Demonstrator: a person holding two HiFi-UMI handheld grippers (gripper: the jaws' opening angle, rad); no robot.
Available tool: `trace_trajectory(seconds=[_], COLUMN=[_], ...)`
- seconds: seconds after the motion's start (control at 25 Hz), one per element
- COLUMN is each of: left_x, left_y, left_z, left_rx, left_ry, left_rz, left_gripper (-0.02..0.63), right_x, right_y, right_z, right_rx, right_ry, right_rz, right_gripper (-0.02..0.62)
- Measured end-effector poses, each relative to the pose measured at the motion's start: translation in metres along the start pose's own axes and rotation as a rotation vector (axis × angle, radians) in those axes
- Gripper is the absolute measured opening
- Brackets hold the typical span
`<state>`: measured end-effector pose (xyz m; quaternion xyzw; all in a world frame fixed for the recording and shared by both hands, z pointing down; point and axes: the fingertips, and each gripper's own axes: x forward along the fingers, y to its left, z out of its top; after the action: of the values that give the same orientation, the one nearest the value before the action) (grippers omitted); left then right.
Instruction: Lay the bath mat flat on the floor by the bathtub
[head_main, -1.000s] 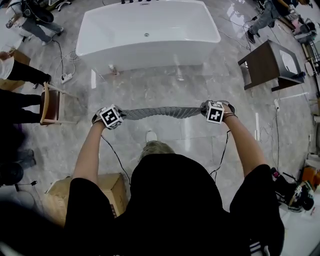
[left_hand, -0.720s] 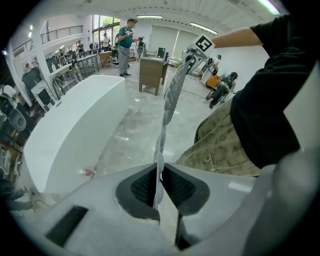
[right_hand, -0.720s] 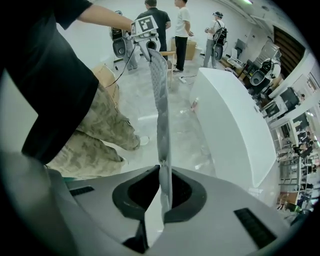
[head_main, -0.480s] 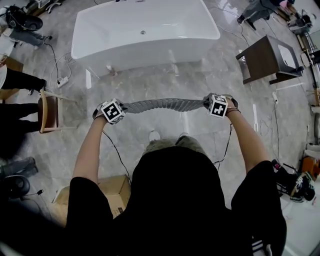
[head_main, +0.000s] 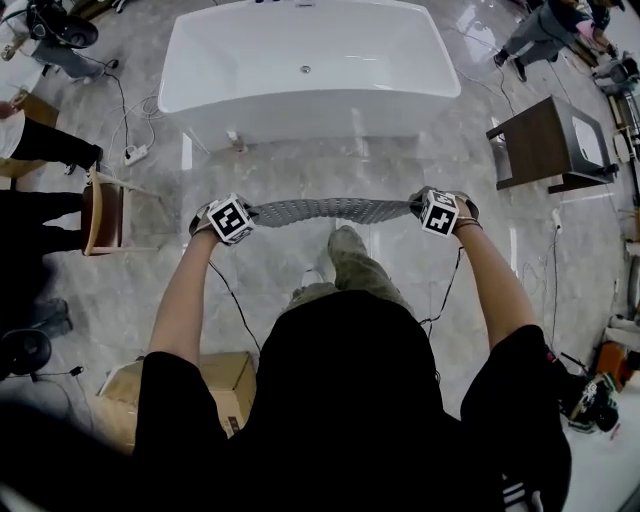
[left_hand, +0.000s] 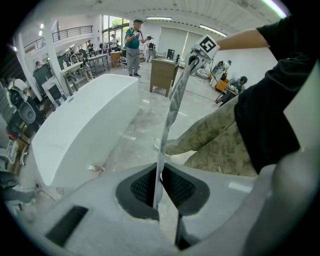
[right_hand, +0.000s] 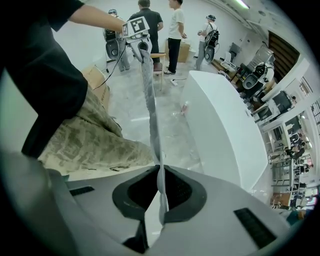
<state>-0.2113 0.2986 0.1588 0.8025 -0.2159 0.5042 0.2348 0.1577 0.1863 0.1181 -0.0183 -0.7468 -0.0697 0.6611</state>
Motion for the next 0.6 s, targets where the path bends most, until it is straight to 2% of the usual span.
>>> trace_trajectory(seconds=[0.32, 0.6], left_x=[0.013, 0.058], left_y=[0.052, 0.108], left_z=[0.005, 0.015], left_rx=[-0.077, -0.146], left_ry=[0.036, 0.090], left_rz=[0.007, -0.008], left_gripper=[0.032, 0.032], right_x=[0.040, 0.102], right_y=[-0.081, -0.146], right_z=[0.018, 0.012], right_rx=[-0.047, 0.011], right_ry=[-0.042, -0.079], right_rz=[0.018, 0.082], right_gripper=[0.025, 0.025])
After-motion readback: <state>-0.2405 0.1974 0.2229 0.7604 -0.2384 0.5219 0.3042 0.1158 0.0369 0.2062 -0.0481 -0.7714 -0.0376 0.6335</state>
